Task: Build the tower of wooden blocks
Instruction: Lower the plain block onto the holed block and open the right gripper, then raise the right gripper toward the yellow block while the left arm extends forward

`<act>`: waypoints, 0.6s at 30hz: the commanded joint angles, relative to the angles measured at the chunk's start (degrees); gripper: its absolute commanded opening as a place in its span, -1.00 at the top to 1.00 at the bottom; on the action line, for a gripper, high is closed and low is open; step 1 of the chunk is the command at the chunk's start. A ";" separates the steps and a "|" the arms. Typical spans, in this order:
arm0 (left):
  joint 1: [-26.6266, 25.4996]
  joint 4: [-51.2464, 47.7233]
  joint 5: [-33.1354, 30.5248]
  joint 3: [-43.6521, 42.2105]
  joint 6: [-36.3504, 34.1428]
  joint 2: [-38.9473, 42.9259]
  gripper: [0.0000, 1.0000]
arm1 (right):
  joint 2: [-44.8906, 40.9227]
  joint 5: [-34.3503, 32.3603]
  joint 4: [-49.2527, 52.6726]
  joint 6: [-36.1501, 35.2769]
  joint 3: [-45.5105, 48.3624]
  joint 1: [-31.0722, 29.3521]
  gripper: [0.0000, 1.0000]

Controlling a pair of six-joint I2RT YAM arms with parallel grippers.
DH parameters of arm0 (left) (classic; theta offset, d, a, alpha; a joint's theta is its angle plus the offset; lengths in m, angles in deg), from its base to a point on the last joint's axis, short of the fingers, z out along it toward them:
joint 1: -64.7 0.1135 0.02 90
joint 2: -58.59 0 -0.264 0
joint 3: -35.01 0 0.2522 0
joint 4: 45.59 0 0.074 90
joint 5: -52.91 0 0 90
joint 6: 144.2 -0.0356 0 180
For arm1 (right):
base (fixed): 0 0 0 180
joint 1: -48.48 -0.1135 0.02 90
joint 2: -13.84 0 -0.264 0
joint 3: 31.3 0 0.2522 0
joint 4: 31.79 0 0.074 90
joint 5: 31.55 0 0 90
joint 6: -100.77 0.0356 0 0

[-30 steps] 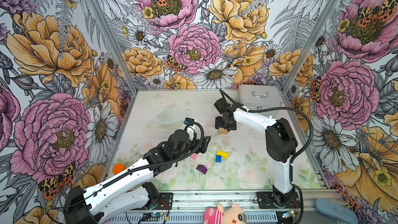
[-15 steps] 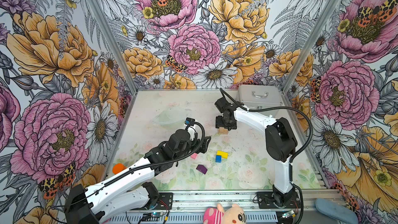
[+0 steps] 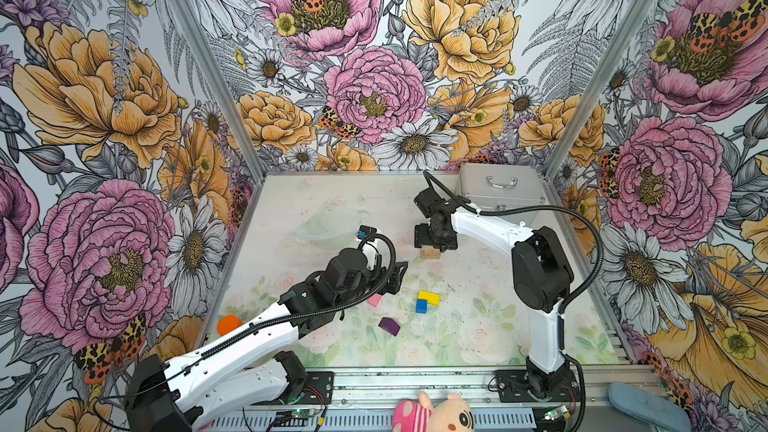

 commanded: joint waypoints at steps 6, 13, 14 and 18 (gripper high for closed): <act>0.36 1.14 -0.87 1.45 -0.43 0.57 -0.98 | -2.76 0.10 -0.24 -0.95 -0.57 0.45 -0.76; 0.27 -0.05 -1.37 1.81 -0.92 1.73 -0.98 | -7.30 0.01 -0.24 -1.15 0.79 0.46 -0.77; 0.26 -0.09 -1.30 1.89 -0.87 1.89 -0.98 | -8.11 0.07 -0.24 -1.09 0.92 0.43 -0.77; -0.24 -0.04 -1.39 1.87 -0.44 2.34 -0.98 | -11.88 0.33 -0.21 -1.23 2.69 0.32 -0.76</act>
